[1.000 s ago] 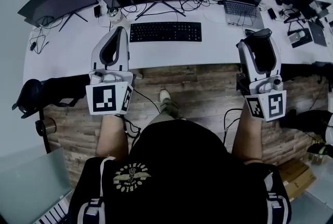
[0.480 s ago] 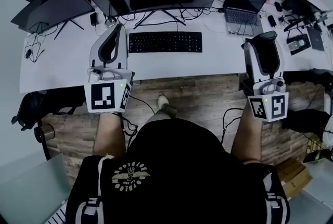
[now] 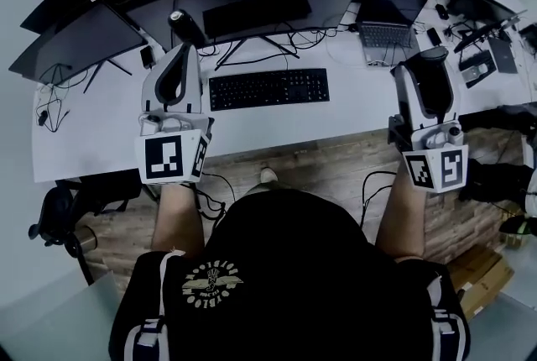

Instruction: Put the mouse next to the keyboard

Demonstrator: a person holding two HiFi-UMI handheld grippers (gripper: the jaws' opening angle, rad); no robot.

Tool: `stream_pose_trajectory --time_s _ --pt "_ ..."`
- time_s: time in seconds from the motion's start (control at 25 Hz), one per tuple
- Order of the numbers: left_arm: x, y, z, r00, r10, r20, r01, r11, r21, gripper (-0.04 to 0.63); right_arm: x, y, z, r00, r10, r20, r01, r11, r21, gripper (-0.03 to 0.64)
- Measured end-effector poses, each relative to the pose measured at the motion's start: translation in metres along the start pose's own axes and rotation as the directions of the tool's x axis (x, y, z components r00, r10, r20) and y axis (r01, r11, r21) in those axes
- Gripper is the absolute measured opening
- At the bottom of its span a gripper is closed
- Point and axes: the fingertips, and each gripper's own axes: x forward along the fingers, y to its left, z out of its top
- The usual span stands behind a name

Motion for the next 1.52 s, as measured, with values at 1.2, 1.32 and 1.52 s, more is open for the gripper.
stream_pose_trajectory --time_s 1.2,1.32,1.52 --pt "0.024 0.012 -0.039 0.999 -0.037 -0.012 0.037 0.999 -0.035 0.002 0.020 0.009 -0.053 0.990 -0.007 -0.138 0.009 1.000 0.009 0.287" --pt "0.033 0.007 -0.039 0.999 -0.041 -0.016 0.041 0.999 0.003 0.002 0.023 0.002 -0.061 0.989 -0.008 -0.149 0.011 1.000 0.020 0.287" --pt "0.046 0.006 -0.050 0.998 -0.052 -0.034 0.051 0.998 -0.029 0.002 0.032 -0.004 -0.078 0.985 -0.006 -0.174 0.012 0.999 0.033 0.287"
